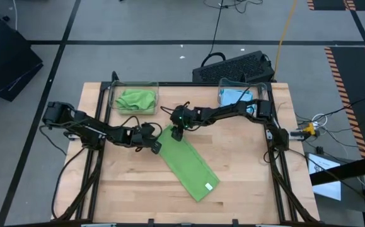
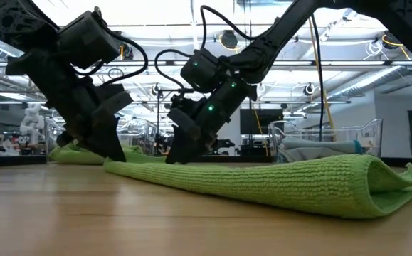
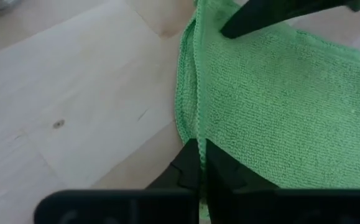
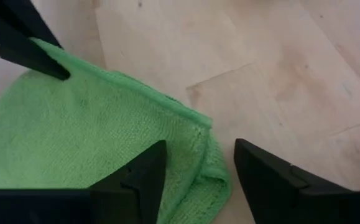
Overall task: Fold microfiber towels
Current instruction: Fold the green microfiber cloth
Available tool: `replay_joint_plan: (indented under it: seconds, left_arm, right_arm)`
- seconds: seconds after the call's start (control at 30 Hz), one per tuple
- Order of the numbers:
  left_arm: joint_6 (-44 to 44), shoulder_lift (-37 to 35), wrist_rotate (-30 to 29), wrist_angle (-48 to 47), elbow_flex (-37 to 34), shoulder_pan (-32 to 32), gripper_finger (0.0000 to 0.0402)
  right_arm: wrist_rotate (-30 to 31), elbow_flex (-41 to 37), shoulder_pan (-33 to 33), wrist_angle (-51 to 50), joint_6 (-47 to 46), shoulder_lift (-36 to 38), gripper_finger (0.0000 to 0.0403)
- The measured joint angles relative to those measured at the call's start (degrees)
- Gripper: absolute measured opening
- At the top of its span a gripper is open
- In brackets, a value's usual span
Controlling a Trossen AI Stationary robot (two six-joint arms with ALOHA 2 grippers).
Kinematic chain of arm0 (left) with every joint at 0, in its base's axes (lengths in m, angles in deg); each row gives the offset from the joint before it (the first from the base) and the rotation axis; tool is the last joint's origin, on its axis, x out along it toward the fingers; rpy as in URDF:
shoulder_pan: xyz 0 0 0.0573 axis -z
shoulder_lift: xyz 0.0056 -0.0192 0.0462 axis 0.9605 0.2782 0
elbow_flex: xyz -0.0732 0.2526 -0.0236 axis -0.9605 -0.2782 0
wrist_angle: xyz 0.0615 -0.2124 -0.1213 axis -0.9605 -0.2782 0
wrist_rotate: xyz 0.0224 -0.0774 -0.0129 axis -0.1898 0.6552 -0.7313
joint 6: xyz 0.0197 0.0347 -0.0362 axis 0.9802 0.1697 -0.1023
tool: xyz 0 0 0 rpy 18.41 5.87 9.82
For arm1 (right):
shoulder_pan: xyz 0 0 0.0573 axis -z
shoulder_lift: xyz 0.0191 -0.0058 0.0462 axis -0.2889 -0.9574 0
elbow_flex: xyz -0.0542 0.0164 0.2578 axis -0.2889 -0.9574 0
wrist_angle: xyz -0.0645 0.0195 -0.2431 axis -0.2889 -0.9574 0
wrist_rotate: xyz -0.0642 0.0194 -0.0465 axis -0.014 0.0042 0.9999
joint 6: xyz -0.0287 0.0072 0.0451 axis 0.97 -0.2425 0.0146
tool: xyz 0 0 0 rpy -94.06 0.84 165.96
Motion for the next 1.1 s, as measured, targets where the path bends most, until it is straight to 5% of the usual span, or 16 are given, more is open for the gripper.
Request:
replay_joint_plan:
  seconds: [0.4,0.77,1.1]
  left_arm:
    - [6.85,0.0,-2.51,3.0,0.02,-0.01,0.0004]
    - [19.64,-0.86,-8.22,8.82,0.07,-0.51,0.0005]
    - [40.83,-1.01,-10.16,27.29,0.07,-3.57,0.0008]
  right_arm:
    - [0.43,0.05,0.02,-2.74,4.89,-0.63,0.0014]
    - [-1.44,-0.41,-0.49,-13.24,8.08,7.14,0.0003]
    - [8.48,-0.28,-0.37,-18.22,13.28,15.87,0.0001]
